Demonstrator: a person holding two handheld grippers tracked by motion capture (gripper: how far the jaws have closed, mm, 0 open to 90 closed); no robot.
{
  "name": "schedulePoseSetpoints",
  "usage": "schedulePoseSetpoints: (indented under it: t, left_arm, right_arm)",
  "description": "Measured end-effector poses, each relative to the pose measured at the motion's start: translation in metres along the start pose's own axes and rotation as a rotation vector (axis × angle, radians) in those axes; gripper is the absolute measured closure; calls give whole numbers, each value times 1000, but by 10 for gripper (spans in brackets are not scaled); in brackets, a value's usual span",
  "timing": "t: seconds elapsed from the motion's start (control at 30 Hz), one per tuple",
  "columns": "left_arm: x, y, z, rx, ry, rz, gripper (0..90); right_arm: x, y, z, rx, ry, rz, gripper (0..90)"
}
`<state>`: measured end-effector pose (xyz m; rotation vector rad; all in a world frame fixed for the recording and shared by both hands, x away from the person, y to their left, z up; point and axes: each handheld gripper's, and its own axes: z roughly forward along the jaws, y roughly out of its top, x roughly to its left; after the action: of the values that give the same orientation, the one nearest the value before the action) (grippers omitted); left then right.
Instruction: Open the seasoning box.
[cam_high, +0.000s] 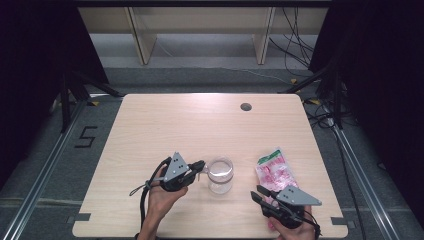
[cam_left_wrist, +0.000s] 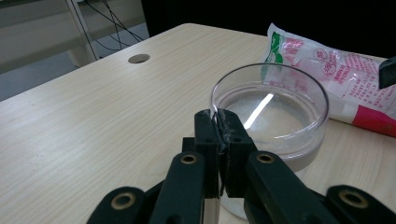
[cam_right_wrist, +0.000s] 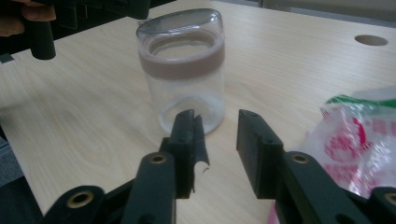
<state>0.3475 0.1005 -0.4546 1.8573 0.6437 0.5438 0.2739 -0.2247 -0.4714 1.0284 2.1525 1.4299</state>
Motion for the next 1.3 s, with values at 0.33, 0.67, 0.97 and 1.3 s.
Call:
schedulePoseSetpoints:
  t: [0.33, 0.67, 0.97, 1.3]
  left_arm:
    - [1, -2, 0, -9, -15, -8, 874]
    - [2, -2, -1, -7, -15, -13, 874]
    - [2, -3, -1, -10, -15, -14, 874]
    - [3, -3, -1, -14, -19, -21, 875]
  right_arm:
    - [1, 15, 29, 16, 14, -62, 833]
    - [6, 23, 47, 13, 34, -38, 885]
    - [7, 32, 56, 14, 66, -75, 892]
    - [9, 33, 61, 41, 45, -74, 899]
